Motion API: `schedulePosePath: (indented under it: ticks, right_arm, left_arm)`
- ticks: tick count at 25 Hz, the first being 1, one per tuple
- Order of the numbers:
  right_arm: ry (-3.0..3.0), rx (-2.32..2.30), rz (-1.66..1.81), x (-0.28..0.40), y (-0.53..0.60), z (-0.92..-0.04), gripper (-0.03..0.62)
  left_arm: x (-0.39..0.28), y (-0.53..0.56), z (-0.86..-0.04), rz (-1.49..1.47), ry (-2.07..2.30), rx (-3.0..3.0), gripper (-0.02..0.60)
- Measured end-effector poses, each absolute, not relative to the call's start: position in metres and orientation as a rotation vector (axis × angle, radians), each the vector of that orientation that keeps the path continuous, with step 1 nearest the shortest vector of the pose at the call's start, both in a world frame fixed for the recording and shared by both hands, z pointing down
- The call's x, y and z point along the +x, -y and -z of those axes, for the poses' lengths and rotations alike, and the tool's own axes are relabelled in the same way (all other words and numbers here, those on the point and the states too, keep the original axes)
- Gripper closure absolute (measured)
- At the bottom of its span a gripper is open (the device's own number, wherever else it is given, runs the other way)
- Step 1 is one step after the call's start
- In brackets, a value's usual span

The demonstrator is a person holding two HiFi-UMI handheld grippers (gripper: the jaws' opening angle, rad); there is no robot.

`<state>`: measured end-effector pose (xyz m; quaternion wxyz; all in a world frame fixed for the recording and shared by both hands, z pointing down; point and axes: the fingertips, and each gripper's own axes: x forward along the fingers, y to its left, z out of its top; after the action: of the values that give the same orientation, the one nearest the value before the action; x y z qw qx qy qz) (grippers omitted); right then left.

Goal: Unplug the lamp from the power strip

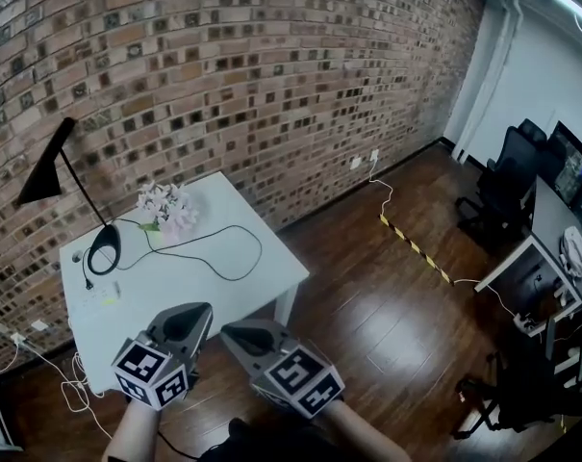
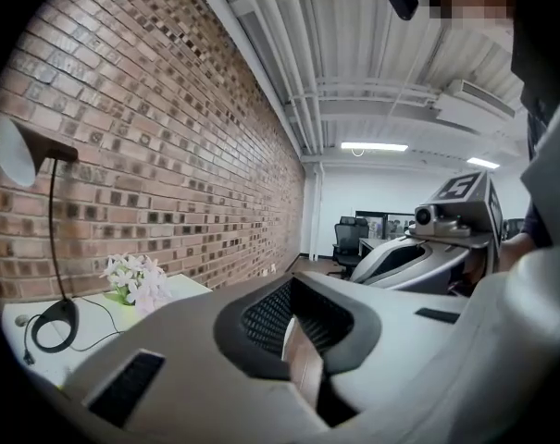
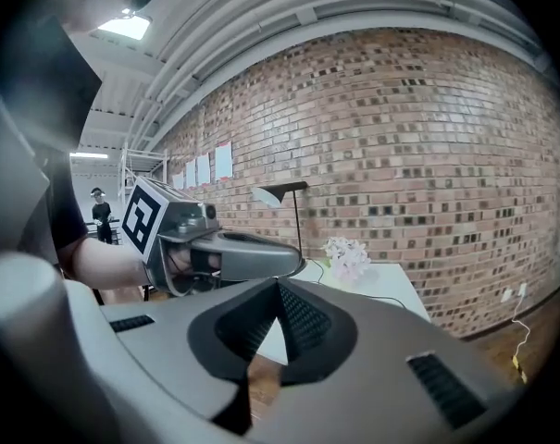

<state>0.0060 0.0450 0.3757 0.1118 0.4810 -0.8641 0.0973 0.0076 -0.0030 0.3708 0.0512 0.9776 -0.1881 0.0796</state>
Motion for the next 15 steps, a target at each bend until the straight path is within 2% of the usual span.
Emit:
schedulePosePath:
  ticks: [15]
  right_arm:
    - [2.535, 1.547, -0.359, 0.185, -0.051, -0.385, 0.600]
  left_arm:
    - [0.191, -0.009, -0.380, -0.339, 0.459, 2.985, 0.584]
